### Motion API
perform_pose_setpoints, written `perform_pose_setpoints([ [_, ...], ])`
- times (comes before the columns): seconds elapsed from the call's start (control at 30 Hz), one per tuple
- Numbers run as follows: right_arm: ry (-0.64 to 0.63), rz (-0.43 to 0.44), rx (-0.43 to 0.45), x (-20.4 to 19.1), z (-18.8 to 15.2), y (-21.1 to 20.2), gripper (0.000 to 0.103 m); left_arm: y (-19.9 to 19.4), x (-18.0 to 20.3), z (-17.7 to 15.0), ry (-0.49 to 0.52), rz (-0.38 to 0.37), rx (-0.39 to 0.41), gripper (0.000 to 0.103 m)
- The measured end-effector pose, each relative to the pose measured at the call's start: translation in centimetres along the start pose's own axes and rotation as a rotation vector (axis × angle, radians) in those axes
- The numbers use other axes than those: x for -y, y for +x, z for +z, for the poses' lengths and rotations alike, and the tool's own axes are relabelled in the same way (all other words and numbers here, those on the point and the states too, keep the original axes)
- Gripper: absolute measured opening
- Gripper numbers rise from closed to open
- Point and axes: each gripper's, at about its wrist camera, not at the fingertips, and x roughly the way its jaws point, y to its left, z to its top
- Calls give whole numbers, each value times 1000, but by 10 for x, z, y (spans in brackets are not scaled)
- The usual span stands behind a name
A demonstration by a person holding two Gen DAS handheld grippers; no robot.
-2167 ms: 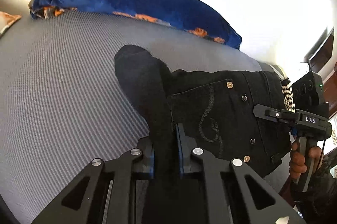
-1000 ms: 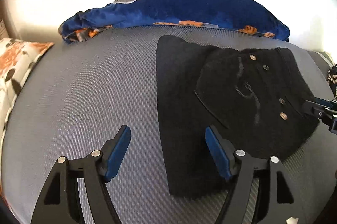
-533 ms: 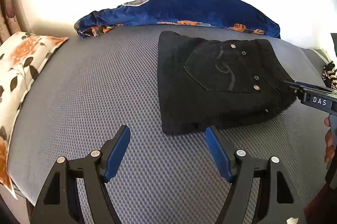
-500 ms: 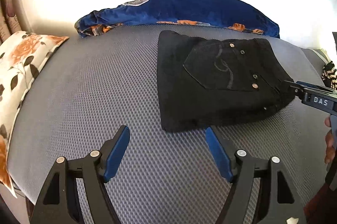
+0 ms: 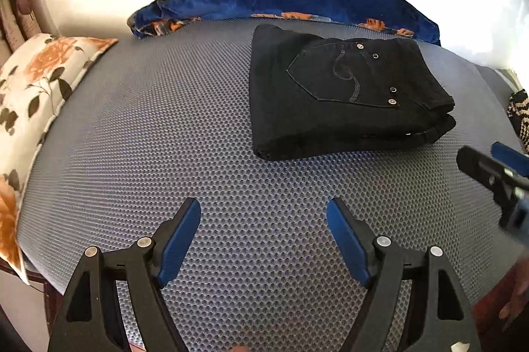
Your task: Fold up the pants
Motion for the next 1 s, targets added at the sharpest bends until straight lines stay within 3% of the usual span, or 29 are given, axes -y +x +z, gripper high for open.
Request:
perform_pose_setpoints([
  [0.23,-42,18,16,-13,-15,-8,93,-2,-1,-1,-7,13,12,77],
  [0.57,-28,45,-68,-10,-21,8,94,2,2,-3,22,25,13,77],
  [1.0,-26,15,-79,-5,-26,15,94,5,6,-4,44,21,11,77],
])
